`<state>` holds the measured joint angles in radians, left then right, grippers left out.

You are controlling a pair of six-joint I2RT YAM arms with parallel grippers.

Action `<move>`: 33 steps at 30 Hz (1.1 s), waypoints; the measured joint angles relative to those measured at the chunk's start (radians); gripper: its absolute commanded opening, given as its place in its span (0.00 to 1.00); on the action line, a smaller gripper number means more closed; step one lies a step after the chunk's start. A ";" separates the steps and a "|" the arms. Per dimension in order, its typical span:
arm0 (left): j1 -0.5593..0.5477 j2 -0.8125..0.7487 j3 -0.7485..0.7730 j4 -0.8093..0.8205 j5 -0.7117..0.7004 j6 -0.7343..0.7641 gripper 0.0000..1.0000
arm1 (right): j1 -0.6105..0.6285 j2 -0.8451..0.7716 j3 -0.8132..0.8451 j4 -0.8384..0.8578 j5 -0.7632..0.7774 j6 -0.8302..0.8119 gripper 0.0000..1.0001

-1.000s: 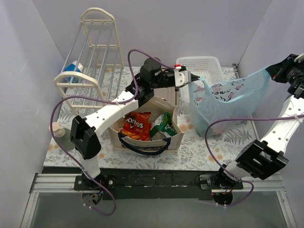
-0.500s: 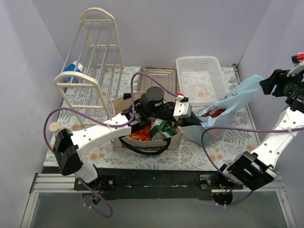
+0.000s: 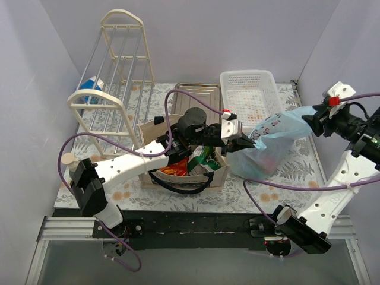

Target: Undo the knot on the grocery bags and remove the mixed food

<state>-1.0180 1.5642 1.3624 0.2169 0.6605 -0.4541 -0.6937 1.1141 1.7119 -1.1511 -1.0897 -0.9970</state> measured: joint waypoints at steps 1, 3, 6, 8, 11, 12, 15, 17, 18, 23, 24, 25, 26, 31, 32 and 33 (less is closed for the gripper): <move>0.000 0.004 0.000 0.000 0.000 0.000 0.00 | 0.015 -0.002 -0.021 -0.022 -0.003 -0.023 0.43; 0.000 0.014 0.003 0.000 0.000 0.000 0.00 | 0.073 -0.014 -0.107 -0.058 0.005 -0.061 0.41; 0.000 0.031 0.019 0.001 0.001 0.000 0.00 | 0.146 -0.014 -0.235 -0.040 0.026 -0.027 0.36; 0.000 0.041 0.034 -0.002 0.002 0.000 0.00 | 0.178 -0.013 -0.294 0.003 0.044 0.023 0.34; -0.003 0.055 0.063 -0.003 0.005 0.000 0.00 | 0.240 -0.014 -0.356 0.101 0.089 0.111 0.33; -0.004 0.057 0.070 -0.002 0.005 0.000 0.00 | 0.268 -0.018 -0.373 0.142 0.108 0.139 0.33; -0.008 0.060 0.079 -0.002 0.006 0.001 0.00 | 0.362 -0.038 -0.439 0.281 0.179 0.228 0.33; -0.010 0.060 0.079 -0.004 0.009 0.005 0.00 | 0.432 -0.055 -0.496 0.377 0.248 0.287 0.33; -0.010 0.060 0.079 -0.006 0.010 0.008 0.00 | 0.468 -0.060 -0.523 0.422 0.285 0.316 0.32; -0.010 0.060 0.079 -0.026 0.013 0.042 0.06 | 0.574 -0.011 -0.604 0.538 0.422 0.406 0.26; -0.011 0.060 0.079 -0.034 0.013 0.053 0.35 | 0.575 -0.004 -0.618 0.542 0.444 0.406 0.26; -0.011 0.060 0.079 -0.041 0.013 0.067 0.72 | 0.576 -0.002 -0.638 0.536 0.467 0.394 0.26; -0.011 0.059 0.079 -0.048 0.012 0.083 0.87 | 0.576 -0.008 -0.657 0.514 0.488 0.379 0.26; -0.012 0.013 0.058 -0.067 -0.065 0.128 0.98 | 0.575 -0.180 -0.826 0.363 0.599 0.201 0.26; -0.012 -0.004 0.052 -0.067 -0.089 0.135 0.98 | 0.575 -0.230 -0.854 0.325 0.615 0.166 0.26; -0.012 -0.024 0.050 -0.070 -0.120 0.146 0.98 | 0.575 -0.272 -0.868 0.289 0.627 0.137 0.26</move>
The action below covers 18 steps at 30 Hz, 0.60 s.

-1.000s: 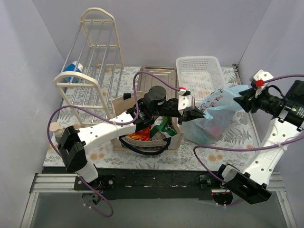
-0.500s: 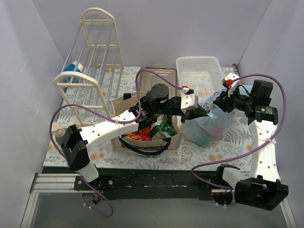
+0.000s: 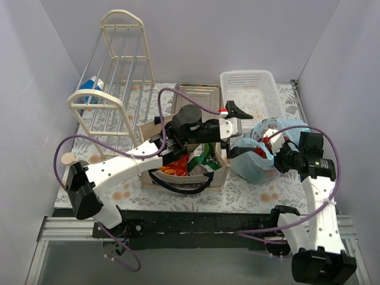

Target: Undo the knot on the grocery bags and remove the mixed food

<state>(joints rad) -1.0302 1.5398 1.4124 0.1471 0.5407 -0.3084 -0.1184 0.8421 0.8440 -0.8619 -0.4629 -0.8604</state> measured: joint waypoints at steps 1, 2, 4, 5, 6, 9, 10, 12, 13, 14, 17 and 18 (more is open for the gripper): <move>0.000 -0.019 0.000 0.003 -0.037 0.009 0.98 | 0.000 -0.026 -0.005 -0.022 0.010 -0.021 0.26; 0.000 -0.036 0.004 0.000 -0.073 0.014 0.98 | 0.000 -0.048 -0.004 -0.042 0.021 -0.042 0.26; 0.007 -0.036 0.059 -0.028 -0.129 0.008 0.98 | 0.000 -0.071 0.006 -0.072 0.040 -0.075 0.26; 0.013 -0.014 0.112 -0.053 -0.145 -0.008 0.98 | 0.000 -0.069 0.014 -0.080 0.046 -0.084 0.26; 0.022 0.019 0.169 -0.083 -0.151 -0.029 0.97 | 0.000 -0.067 0.018 -0.083 0.050 -0.089 0.26; 0.064 0.162 0.377 -0.160 -0.158 -0.150 0.97 | 0.000 -0.056 0.036 -0.086 0.057 -0.093 0.27; 0.080 0.209 0.415 -0.178 -0.159 -0.197 0.97 | 0.000 -0.056 0.042 -0.087 0.057 -0.092 0.27; 0.102 0.275 0.427 -0.216 -0.151 -0.259 0.97 | 0.000 -0.056 0.058 -0.089 0.056 -0.084 0.27; 0.113 0.310 0.426 -0.241 -0.145 -0.286 0.97 | 0.000 -0.056 0.064 -0.089 0.056 -0.080 0.27; 0.118 0.343 0.422 -0.259 -0.140 -0.311 0.97 | 0.000 -0.056 0.070 -0.088 0.056 -0.077 0.27; 0.120 0.407 0.381 -0.303 -0.137 -0.365 0.98 | 0.000 -0.055 0.071 -0.087 0.054 -0.060 0.27; 0.119 0.422 0.357 -0.311 -0.134 -0.385 0.98 | 0.000 -0.055 0.071 -0.087 0.053 -0.055 0.27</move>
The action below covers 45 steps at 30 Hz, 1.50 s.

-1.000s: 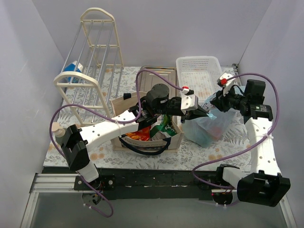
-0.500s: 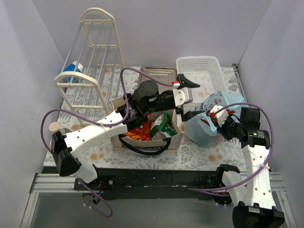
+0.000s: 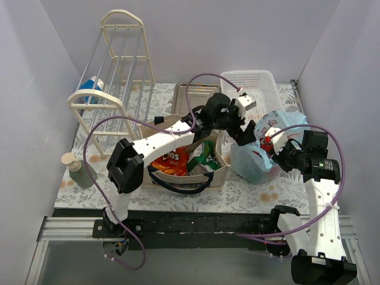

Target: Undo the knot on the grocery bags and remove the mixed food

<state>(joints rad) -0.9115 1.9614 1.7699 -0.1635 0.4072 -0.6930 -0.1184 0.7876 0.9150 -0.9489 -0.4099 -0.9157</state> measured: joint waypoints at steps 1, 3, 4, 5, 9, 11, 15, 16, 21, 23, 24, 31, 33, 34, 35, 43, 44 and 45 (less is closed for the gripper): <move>0.000 0.010 -0.019 -0.012 0.003 -0.015 0.98 | 0.000 0.000 0.000 0.000 -0.002 0.005 0.27; 0.000 0.024 -0.042 -0.024 0.011 -0.048 0.98 | 0.000 -0.002 0.000 0.000 -0.010 0.017 0.27; 0.000 0.029 -0.045 -0.025 0.018 -0.061 0.94 | 0.000 -0.002 0.000 0.000 -0.013 0.021 0.27; 0.000 0.031 -0.045 -0.024 0.027 -0.076 0.91 | 0.000 -0.003 0.000 0.000 -0.015 0.023 0.27; 0.001 0.034 -0.045 -0.004 0.051 -0.117 0.60 | 0.000 -0.010 -0.001 0.001 -0.018 0.021 0.27; 0.005 0.043 -0.045 0.010 0.057 -0.119 0.37 | 0.000 -0.016 -0.009 0.007 -0.015 0.012 0.27; 0.026 0.071 -0.041 0.005 0.075 -0.103 0.00 | 0.000 -0.043 -0.066 0.015 0.002 -0.018 0.27; 0.035 0.077 -0.038 0.001 0.077 -0.100 0.00 | 0.000 -0.047 -0.080 0.014 0.007 -0.027 0.27; 0.099 0.083 -0.016 -0.016 0.078 -0.076 0.00 | 0.000 -0.048 -0.116 0.002 0.032 -0.069 0.27; 0.124 0.083 0.000 -0.015 0.079 -0.072 0.00 | 0.000 -0.048 -0.116 -0.002 0.048 -0.092 0.26; 0.136 0.083 0.010 -0.012 0.080 -0.069 0.00 | 0.000 -0.048 -0.116 -0.009 0.059 -0.106 0.27; 0.189 0.064 0.038 0.006 0.166 -0.043 0.77 | -0.005 -0.031 -0.091 -0.113 0.141 -0.163 0.27; 0.185 0.060 0.045 0.012 0.246 -0.050 0.90 | -0.005 -0.009 -0.047 -0.138 0.146 -0.159 0.27; 0.183 0.058 0.045 0.019 0.281 -0.056 0.90 | -0.005 0.004 -0.023 -0.146 0.145 -0.156 0.27; 0.179 0.057 0.045 0.033 0.327 -0.077 0.91 | -0.005 0.028 0.016 -0.157 0.138 -0.150 0.27; 0.080 0.056 0.006 0.069 0.346 -0.149 0.95 | -0.006 0.078 0.085 -0.137 0.027 -0.124 0.27; 0.056 0.067 0.029 0.060 0.324 -0.147 0.96 | -0.006 0.082 0.086 -0.137 0.011 -0.119 0.27; 0.035 0.079 0.049 0.056 0.302 -0.143 0.95 | -0.006 0.089 0.088 -0.137 -0.003 -0.110 0.27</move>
<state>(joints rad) -0.8764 2.0403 1.8191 -0.1070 0.7094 -0.8360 -0.1242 0.8764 1.0031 -1.0855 -0.4129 -1.0256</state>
